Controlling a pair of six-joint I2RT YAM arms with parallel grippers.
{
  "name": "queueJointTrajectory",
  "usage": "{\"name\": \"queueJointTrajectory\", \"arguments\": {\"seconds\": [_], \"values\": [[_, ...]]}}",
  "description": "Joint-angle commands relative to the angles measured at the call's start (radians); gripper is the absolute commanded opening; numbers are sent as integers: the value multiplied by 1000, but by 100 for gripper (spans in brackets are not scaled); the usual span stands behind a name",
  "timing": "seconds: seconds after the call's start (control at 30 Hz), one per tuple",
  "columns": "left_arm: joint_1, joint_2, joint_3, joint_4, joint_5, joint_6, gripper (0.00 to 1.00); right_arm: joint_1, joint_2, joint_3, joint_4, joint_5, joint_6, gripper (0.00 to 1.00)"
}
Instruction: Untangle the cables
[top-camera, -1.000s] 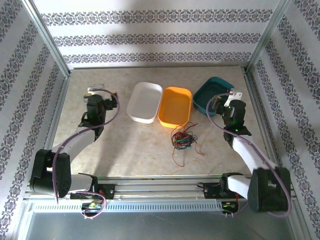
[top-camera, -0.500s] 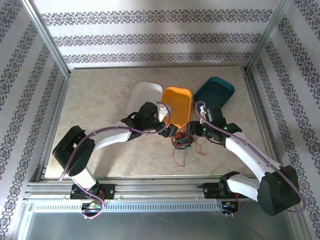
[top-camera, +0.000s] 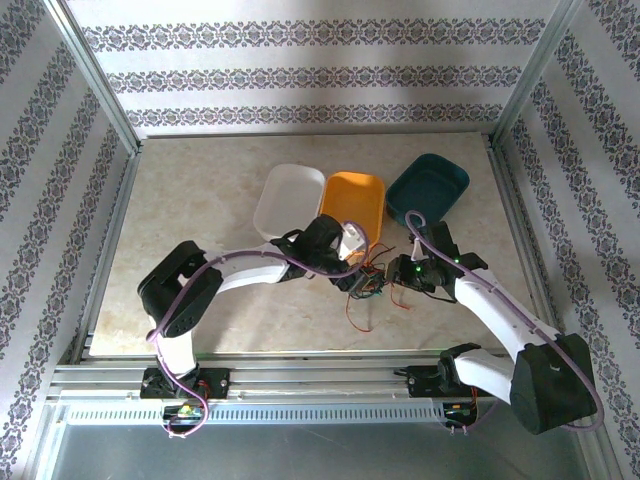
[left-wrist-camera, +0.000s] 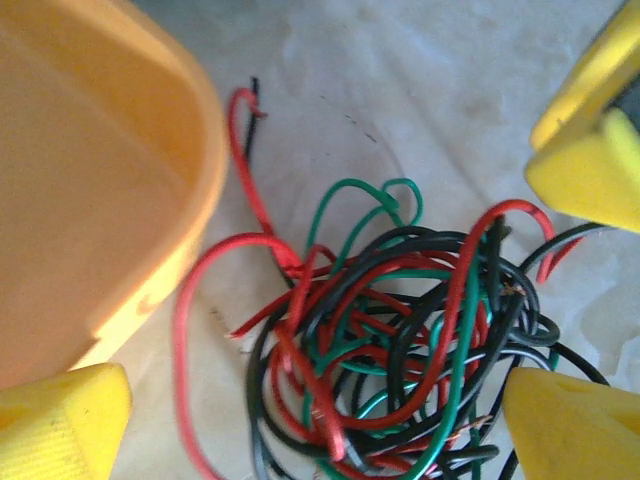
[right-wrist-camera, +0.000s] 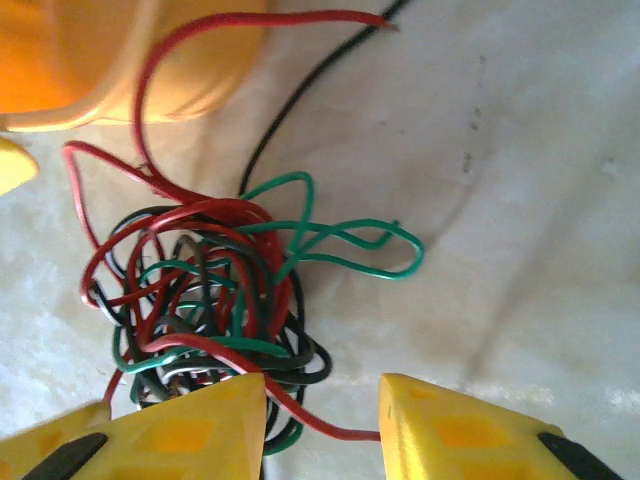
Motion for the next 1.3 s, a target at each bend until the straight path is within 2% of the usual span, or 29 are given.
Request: {"name": "queueJointTrajectory", "arguments": {"seconds": [0.0, 0.13, 0.57, 0.9, 1.07, 1.27], "values": [[-28, 13, 22, -48, -32, 60, 94, -12, 7, -10, 0, -33, 0, 35], [-35, 18, 10, -19, -41, 34, 93, -12, 4, -26, -3, -48, -5, 35], [-48, 69, 4, 28, -85, 5, 87, 7, 44, -75, 84, -109, 29, 25], [-47, 121, -2, 40, -139, -4, 65, 62, 41, -89, 86, -148, 33, 28], [-48, 118, -25, 45, -174, 5, 64, 72, 50, -96, 94, -140, 40, 27], [-48, 109, -46, 53, -177, 10, 65, 72, 112, -84, 141, -85, 36, 22]]}}
